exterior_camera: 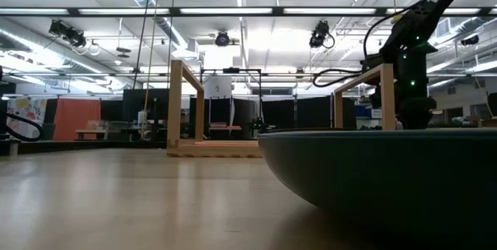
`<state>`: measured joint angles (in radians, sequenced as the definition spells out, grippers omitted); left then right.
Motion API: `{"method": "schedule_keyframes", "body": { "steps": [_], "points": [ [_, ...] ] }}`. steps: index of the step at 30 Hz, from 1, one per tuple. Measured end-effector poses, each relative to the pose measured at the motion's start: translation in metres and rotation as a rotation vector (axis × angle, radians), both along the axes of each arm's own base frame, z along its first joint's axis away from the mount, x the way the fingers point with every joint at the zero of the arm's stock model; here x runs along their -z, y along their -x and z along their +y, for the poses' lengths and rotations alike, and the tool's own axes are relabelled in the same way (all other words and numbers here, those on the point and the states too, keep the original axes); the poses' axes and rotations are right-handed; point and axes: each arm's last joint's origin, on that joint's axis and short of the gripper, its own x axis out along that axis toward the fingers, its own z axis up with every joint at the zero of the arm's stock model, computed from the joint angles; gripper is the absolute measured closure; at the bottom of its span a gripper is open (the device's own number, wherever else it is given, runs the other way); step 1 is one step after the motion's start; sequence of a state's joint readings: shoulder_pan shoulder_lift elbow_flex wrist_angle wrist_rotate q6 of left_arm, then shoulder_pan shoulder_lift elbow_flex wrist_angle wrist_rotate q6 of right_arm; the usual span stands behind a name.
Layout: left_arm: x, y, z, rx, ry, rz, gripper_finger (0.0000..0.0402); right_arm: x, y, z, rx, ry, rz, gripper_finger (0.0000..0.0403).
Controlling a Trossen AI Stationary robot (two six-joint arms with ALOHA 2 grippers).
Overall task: Place and stack plates onto a shelf
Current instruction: Stack the small blue plate on top of the small orange plate on the shelf
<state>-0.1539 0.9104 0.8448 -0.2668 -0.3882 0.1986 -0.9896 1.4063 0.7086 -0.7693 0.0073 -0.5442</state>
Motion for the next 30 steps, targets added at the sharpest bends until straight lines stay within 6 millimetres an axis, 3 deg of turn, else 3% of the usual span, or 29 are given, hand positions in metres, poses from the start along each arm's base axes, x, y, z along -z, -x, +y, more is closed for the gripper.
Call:
{"method": "schedule_keyframes", "body": {
  "steps": [30],
  "points": [
    [0.0001, 0.0, 0.0001, 0.0, -0.002, 0.001, 0.0228, -0.0005, 0.0022, -0.0015, 0.02, 0.013, 0.016, 0.0186]
  ]
}}
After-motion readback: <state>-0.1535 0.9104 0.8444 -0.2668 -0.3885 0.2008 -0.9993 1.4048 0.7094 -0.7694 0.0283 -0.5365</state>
